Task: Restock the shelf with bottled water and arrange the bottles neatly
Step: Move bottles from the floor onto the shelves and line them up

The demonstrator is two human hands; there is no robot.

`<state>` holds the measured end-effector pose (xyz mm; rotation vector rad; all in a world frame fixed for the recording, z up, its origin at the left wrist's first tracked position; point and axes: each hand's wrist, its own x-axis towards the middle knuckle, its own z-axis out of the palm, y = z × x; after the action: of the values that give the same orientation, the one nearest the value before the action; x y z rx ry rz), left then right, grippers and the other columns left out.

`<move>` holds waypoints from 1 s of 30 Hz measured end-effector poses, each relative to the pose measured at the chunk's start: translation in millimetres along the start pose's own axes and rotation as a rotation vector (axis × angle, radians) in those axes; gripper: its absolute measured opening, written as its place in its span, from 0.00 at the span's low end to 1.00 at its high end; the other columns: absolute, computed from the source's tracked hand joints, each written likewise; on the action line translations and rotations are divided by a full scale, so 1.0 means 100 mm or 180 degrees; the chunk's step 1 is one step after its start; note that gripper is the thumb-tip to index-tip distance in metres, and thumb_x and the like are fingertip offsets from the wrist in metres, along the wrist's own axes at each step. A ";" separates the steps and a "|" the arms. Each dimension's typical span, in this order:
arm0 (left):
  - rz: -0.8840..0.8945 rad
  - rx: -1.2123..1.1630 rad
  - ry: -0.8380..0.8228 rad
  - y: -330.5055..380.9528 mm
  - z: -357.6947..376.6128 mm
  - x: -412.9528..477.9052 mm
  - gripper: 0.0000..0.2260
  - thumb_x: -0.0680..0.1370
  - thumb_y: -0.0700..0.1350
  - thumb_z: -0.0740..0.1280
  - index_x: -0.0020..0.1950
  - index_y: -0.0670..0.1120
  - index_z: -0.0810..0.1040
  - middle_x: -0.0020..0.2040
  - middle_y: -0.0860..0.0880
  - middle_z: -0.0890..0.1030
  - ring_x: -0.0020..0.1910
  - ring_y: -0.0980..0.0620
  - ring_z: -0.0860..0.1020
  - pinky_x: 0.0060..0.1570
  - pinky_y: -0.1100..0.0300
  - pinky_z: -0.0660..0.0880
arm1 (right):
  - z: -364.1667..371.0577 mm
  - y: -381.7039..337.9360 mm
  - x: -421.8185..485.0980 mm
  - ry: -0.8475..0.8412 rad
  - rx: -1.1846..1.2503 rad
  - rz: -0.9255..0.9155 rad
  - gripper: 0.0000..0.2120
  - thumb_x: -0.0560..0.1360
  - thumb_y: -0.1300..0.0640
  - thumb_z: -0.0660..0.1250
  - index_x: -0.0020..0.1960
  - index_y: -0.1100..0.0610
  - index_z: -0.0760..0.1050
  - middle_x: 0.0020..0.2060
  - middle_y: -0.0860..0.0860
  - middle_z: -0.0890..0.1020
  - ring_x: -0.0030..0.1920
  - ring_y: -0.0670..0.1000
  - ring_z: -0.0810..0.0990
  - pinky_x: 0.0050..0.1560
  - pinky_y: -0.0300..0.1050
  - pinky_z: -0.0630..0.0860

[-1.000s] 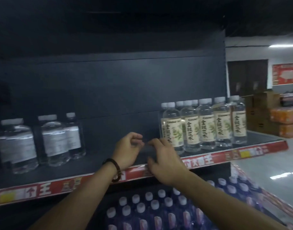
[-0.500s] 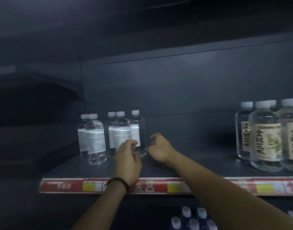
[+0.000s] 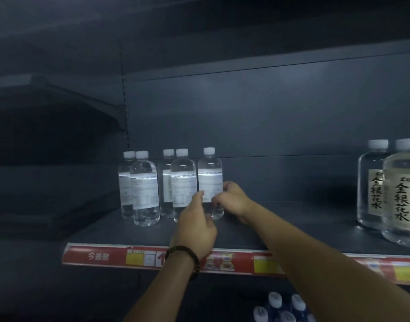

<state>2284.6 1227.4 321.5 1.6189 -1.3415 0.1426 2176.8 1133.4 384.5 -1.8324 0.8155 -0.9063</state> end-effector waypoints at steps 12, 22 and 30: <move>-0.0237 -0.0759 -0.0976 0.25 0.02 0.24 0.25 0.80 0.48 0.73 0.74 0.53 0.68 0.65 0.56 0.81 0.61 0.59 0.79 0.55 0.63 0.75 | -0.48 0.18 -0.66 0.0278 -0.0856 -0.0306 0.25 0.73 0.57 0.75 0.66 0.52 0.69 0.53 0.45 0.82 0.55 0.45 0.81 0.59 0.46 0.80; -0.0303 -0.1484 -0.1580 0.76 0.58 0.34 0.20 0.79 0.42 0.75 0.70 0.47 0.76 0.61 0.50 0.86 0.61 0.52 0.84 0.67 0.47 0.78 | -1.11 0.25 -1.28 0.0544 -0.1819 -0.0659 0.34 0.78 0.54 0.72 0.80 0.55 0.63 0.72 0.52 0.70 0.70 0.52 0.72 0.69 0.39 0.65; -0.0062 -0.1487 -0.1846 1.31 1.13 0.32 0.18 0.81 0.42 0.73 0.69 0.46 0.73 0.60 0.49 0.86 0.59 0.50 0.85 0.59 0.50 0.82 | -1.57 0.44 -1.62 0.0760 -0.2074 -0.0423 0.38 0.80 0.54 0.68 0.85 0.56 0.55 0.77 0.54 0.63 0.75 0.54 0.70 0.69 0.34 0.60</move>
<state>2139.6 1136.3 362.3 1.3094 -1.6333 -0.6541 1954.0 1183.0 354.3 -2.3865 1.2574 -1.0347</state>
